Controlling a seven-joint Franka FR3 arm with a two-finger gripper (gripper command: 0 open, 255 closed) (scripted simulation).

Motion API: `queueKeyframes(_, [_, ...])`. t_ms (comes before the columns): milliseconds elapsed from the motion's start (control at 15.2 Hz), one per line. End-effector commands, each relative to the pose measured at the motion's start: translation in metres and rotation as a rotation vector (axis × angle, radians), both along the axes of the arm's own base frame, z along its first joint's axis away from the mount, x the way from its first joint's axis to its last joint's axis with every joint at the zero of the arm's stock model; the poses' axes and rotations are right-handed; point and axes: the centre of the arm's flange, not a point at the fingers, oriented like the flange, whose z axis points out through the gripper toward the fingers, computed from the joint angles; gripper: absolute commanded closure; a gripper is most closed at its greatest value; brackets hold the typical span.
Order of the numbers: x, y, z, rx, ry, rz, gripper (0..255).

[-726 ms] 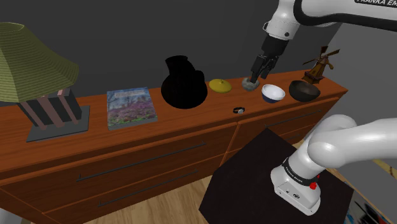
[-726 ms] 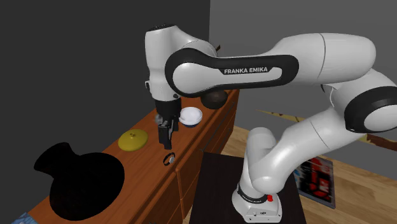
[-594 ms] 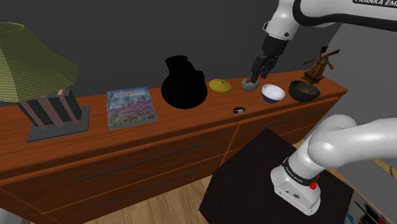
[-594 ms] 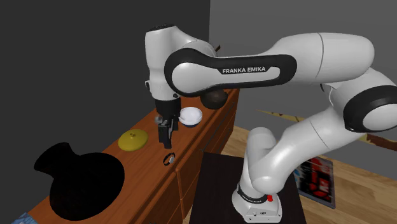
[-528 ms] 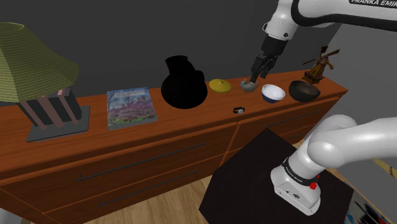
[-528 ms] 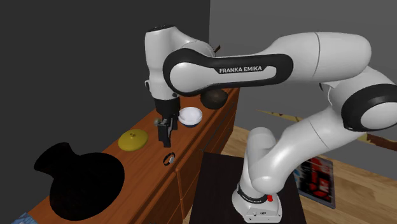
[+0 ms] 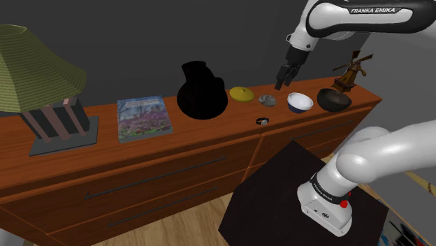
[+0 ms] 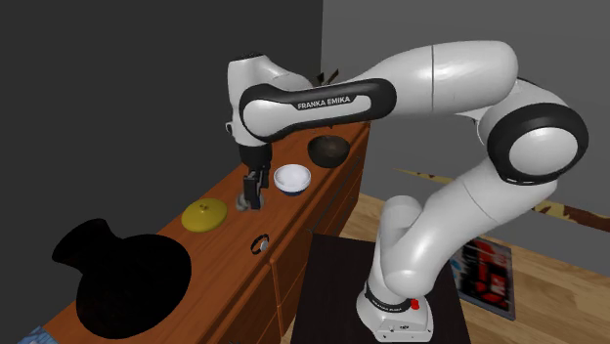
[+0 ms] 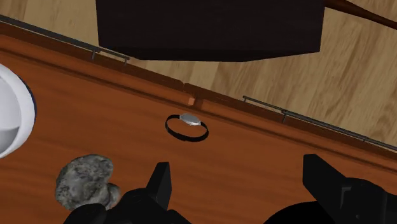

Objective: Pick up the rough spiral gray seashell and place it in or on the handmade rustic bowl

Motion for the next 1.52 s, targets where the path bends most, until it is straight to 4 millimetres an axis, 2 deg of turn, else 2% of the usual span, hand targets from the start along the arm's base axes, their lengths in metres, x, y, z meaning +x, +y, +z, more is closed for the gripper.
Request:
queueKeyframes(0, [0.009,-0.021,-0.012,0.004,-0.003,0.009,0])
queueKeyframes(1452, [0.136,-0.253,-0.145,0.051,-0.017,0.089,0])
